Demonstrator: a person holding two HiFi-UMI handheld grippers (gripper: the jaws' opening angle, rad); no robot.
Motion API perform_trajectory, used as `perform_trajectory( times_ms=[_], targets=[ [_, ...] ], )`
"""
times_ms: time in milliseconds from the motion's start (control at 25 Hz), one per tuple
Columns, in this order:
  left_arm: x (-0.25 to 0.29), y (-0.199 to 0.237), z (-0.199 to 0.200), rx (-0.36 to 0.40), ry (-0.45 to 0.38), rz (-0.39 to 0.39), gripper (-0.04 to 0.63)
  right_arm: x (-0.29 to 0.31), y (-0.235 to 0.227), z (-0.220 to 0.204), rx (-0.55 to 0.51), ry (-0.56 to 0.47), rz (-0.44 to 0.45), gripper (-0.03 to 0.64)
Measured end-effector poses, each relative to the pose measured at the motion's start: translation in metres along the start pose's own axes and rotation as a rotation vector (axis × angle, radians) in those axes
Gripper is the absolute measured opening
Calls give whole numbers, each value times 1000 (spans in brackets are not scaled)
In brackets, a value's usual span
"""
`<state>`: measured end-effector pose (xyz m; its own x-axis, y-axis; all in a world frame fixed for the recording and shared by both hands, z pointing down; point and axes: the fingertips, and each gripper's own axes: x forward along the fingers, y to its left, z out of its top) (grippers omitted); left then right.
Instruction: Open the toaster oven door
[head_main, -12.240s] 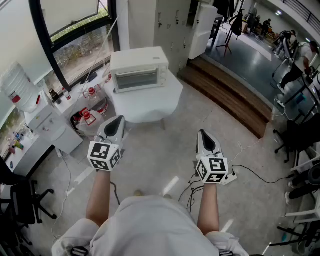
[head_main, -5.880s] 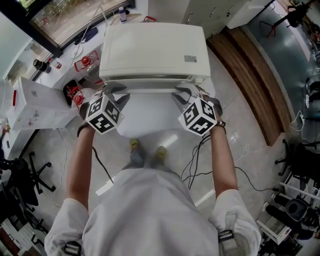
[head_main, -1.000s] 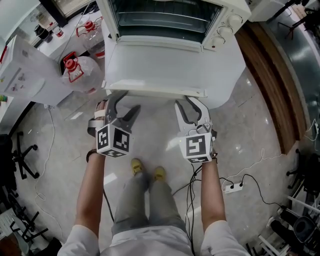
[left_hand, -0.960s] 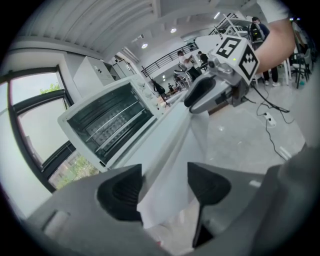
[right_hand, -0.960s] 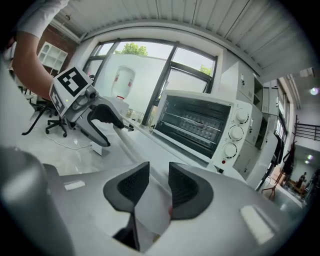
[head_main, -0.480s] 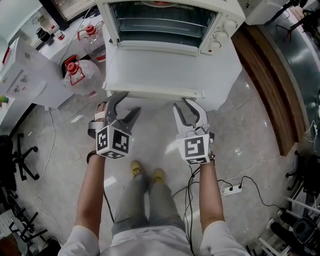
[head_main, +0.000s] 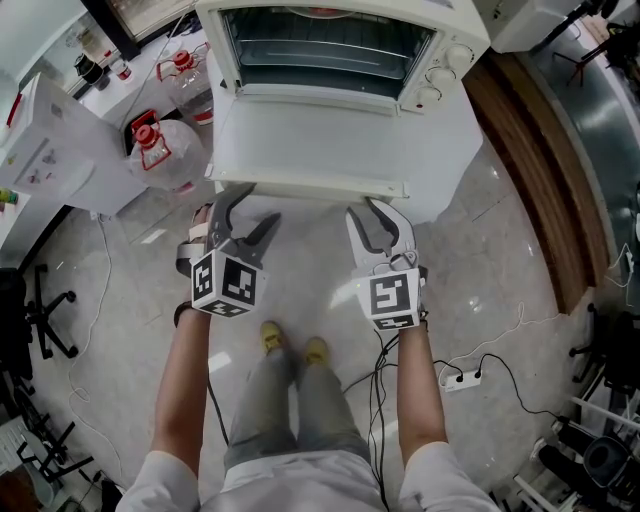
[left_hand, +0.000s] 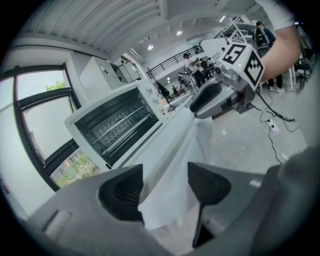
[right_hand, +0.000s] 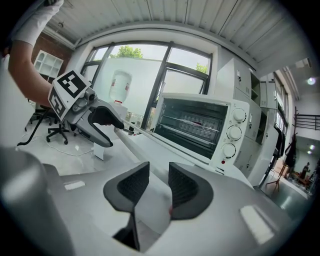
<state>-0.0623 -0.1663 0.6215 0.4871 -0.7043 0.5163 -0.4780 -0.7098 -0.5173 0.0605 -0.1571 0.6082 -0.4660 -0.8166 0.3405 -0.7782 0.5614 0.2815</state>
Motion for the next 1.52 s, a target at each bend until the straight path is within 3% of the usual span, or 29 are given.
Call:
perform_trajectory(
  times_ms=[640,760,1360,1520],
  targets=[
    [11,-23,-14,-2,57,-74,261,9,8,-26,2,88,62,106],
    [17,-28,-21,-37,76,-94,291,13,10,-31,5,106,70,105],
    [23,-32,-23,-92,61,-120,318,17,6,-33,73,120,55,103],
    [20,-32,-22,-97,53,-109,318,13,9,-32,20,122,68,104]
  ],
)
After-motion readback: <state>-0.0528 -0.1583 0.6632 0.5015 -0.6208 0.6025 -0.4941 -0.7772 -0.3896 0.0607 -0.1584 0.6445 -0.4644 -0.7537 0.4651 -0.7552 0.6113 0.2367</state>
